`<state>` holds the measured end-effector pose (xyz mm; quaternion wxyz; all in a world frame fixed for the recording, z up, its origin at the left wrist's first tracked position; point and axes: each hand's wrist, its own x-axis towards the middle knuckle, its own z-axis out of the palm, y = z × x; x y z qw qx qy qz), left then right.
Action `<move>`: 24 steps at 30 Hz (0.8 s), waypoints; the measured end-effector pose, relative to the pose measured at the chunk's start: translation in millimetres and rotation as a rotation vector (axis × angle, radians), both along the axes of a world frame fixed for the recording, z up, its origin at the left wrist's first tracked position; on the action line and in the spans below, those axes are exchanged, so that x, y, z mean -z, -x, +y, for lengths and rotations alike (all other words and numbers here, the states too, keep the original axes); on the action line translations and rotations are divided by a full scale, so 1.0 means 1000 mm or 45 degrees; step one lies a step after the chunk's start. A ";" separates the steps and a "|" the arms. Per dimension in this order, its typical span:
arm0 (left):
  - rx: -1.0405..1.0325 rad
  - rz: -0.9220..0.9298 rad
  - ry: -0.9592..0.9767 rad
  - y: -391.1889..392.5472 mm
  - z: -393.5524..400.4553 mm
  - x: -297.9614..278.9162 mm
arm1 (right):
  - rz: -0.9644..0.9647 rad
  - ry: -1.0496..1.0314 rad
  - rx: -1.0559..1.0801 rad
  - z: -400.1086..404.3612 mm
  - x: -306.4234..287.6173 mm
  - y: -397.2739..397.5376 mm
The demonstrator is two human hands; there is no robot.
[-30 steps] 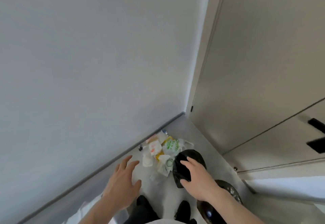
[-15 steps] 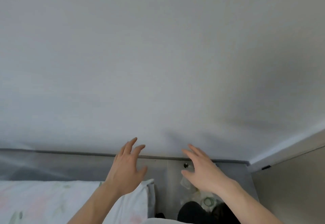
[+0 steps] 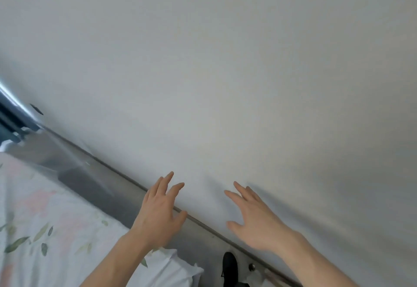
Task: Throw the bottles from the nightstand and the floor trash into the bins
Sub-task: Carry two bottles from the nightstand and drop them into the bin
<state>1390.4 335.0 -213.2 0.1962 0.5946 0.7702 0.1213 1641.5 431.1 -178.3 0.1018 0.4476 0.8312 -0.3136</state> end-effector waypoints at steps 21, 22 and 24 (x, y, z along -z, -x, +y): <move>-1.094 0.174 0.279 0.108 -0.017 -0.010 | -0.061 -0.027 -1.096 0.115 0.001 0.276; -1.150 0.174 0.286 0.121 -0.022 -0.010 | -0.056 -0.029 -1.135 0.112 0.000 0.301; -1.237 0.180 0.294 0.152 -0.031 -0.010 | -0.060 -0.019 -1.215 0.105 -0.001 0.351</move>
